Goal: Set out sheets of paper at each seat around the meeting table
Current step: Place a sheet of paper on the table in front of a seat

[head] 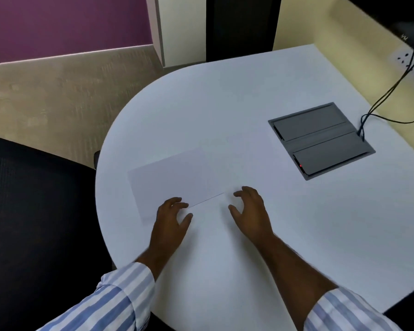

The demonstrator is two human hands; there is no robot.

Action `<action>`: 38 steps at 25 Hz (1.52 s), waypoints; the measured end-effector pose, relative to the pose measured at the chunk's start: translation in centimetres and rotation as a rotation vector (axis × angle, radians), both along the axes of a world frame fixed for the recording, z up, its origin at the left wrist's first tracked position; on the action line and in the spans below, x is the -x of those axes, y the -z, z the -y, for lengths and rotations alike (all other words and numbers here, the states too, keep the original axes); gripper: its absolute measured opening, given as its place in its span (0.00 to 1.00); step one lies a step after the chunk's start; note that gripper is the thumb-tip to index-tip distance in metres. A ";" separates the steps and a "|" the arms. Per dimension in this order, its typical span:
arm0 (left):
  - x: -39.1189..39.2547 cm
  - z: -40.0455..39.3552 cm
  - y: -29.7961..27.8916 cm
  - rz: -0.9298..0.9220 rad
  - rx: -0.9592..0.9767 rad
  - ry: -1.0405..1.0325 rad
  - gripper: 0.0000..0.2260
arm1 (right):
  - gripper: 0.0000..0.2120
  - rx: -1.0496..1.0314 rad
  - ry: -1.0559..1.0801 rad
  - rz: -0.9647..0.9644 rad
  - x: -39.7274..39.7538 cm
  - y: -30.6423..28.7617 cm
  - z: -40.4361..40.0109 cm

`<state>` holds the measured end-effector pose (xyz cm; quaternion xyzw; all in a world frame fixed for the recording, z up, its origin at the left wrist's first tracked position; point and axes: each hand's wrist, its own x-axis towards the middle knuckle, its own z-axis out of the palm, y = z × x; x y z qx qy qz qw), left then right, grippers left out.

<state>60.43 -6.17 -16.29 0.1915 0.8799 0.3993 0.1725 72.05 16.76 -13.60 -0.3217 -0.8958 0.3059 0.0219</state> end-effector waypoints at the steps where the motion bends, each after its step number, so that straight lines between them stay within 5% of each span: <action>1: -0.4 -1.0 -0.3 0.019 -0.045 -0.031 0.11 | 0.17 -0.001 0.026 -0.033 -0.8 -0.3 -0.8; 5: -3.0 -5.4 -1.2 0.187 -0.233 -0.130 0.07 | 0.11 0.017 0.122 -0.114 -4.5 -1.0 -5.4; 17: -11.2 -19.7 -0.3 0.356 -0.169 -0.636 0.05 | 0.11 0.008 0.037 0.020 -12.0 1.7 -20.3; 21: -11.4 -24.4 0.8 0.381 -0.140 -0.563 0.06 | 0.16 0.050 -0.003 0.066 -11.4 2.8 -23.6; 26: -10.9 -28.8 2.2 0.126 0.066 -0.327 0.16 | 0.24 -0.025 -0.172 0.163 -9.1 3.5 -25.6; 31: -11.0 -30.4 3.3 0.061 0.366 -0.127 0.21 | 0.32 -0.002 -0.205 0.442 -6.2 3.9 -25.5; 38: -11.3 -30.9 3.4 0.054 0.462 -0.074 0.21 | 0.32 0.033 -0.067 0.387 -5.7 4.1 -24.4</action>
